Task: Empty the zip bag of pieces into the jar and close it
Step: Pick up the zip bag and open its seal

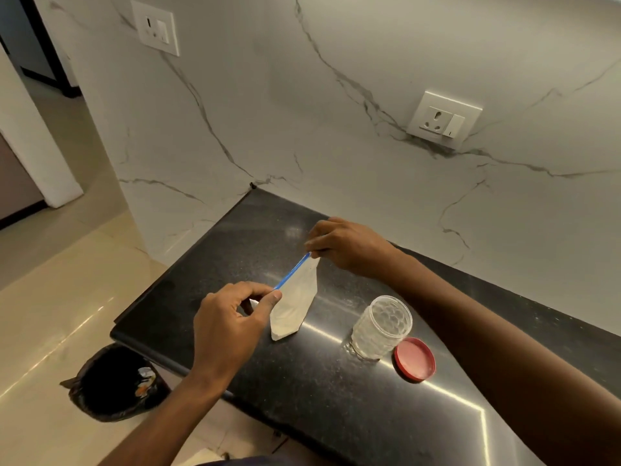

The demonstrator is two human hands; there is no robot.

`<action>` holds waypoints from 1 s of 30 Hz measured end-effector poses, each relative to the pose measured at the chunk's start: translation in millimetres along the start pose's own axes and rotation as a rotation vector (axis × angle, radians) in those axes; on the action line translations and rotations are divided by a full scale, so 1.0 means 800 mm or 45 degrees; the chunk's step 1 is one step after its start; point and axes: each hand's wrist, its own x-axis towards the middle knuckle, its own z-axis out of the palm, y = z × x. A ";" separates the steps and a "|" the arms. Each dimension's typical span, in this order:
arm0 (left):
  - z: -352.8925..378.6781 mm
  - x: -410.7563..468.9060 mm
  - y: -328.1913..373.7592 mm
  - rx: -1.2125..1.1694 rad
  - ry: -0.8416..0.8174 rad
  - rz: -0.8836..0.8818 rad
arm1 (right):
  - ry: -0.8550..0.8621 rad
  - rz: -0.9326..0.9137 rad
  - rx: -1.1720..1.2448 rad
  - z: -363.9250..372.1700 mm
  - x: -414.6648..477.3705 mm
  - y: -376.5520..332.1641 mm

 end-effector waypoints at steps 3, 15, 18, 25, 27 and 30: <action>-0.002 -0.003 -0.001 -0.021 0.001 0.017 | 0.024 0.061 0.026 -0.001 0.001 0.023; -0.022 0.035 0.009 -0.367 -0.278 -0.220 | 0.490 0.721 0.887 0.011 -0.017 -0.005; -0.013 0.084 0.023 -0.376 -0.395 -0.393 | 0.557 0.979 1.601 0.032 -0.026 -0.055; 0.024 0.136 0.034 -0.320 -0.783 -0.523 | 0.604 1.224 2.004 0.058 -0.007 -0.094; 0.026 0.135 0.032 -0.354 -0.768 -0.536 | 0.620 1.238 2.024 0.060 -0.006 -0.094; 0.025 0.132 0.030 -0.427 -0.775 -0.577 | 0.627 1.230 2.075 0.061 -0.008 -0.094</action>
